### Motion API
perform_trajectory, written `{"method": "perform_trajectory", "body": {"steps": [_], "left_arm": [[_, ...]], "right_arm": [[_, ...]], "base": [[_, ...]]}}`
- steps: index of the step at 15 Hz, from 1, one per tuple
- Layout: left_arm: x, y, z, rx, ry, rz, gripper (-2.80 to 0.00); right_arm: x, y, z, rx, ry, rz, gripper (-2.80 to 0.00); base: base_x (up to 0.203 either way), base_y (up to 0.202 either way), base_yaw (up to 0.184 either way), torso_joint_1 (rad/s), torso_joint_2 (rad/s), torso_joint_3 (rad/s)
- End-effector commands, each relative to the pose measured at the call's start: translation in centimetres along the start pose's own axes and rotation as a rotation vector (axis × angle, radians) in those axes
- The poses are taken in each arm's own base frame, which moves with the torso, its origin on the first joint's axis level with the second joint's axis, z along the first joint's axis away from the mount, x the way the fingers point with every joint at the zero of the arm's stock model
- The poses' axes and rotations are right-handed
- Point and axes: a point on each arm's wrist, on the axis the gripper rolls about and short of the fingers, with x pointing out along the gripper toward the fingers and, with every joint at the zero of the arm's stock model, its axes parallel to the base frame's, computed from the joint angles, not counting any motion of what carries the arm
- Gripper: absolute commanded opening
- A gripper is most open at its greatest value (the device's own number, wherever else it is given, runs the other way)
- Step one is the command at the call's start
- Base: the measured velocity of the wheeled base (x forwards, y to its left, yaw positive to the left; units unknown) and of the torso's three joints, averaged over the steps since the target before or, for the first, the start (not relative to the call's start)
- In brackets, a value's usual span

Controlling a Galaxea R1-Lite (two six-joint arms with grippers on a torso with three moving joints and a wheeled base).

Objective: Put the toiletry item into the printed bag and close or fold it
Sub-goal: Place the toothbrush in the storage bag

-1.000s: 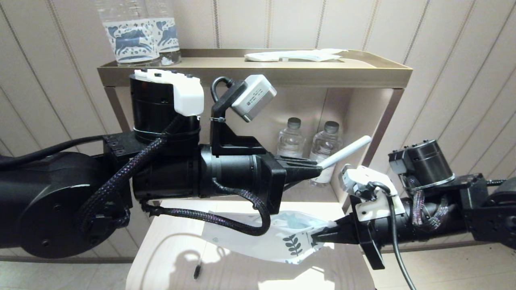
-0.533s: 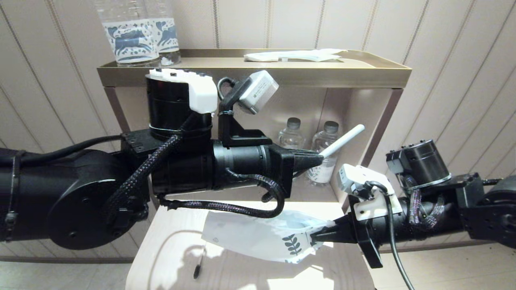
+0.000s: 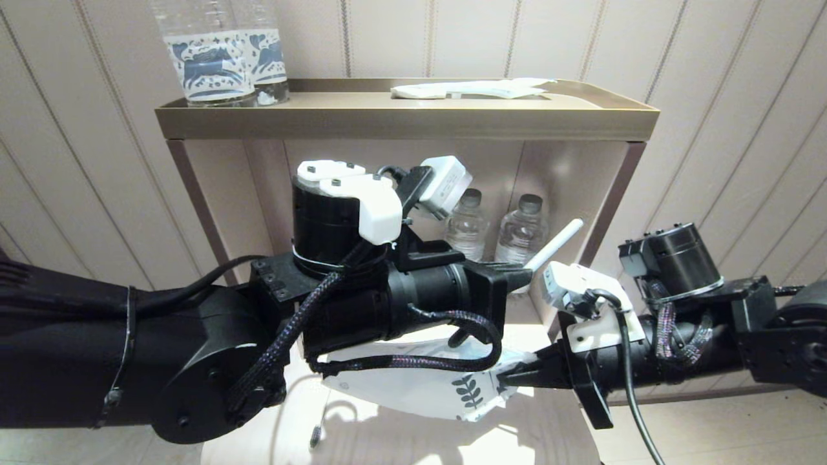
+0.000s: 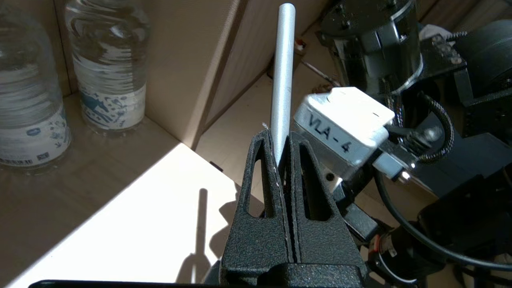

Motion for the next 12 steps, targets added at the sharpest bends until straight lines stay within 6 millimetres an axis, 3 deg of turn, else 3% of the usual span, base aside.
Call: {"method": "perform_trajectory", "body": {"steps": [1, 12], "left_arm": [[0.1, -0.3, -0.4, 0.0, 0.01, -0.011, -2.8], [-0.3, -0.7, -1.3, 0.063, 0.0, -0.027, -2.8]], "right_arm": [[0.0, 0.0, 0.0, -0.002, -0.001, 0.003, -2.8], [0.1, -0.1, -0.1, 0.002, -0.009, 0.021, -2.8]], "base": [[0.0, 0.0, 0.0, 0.0, 0.0, 0.0], [0.0, 0.0, 0.0, 0.0, 0.0, 0.0]]}}
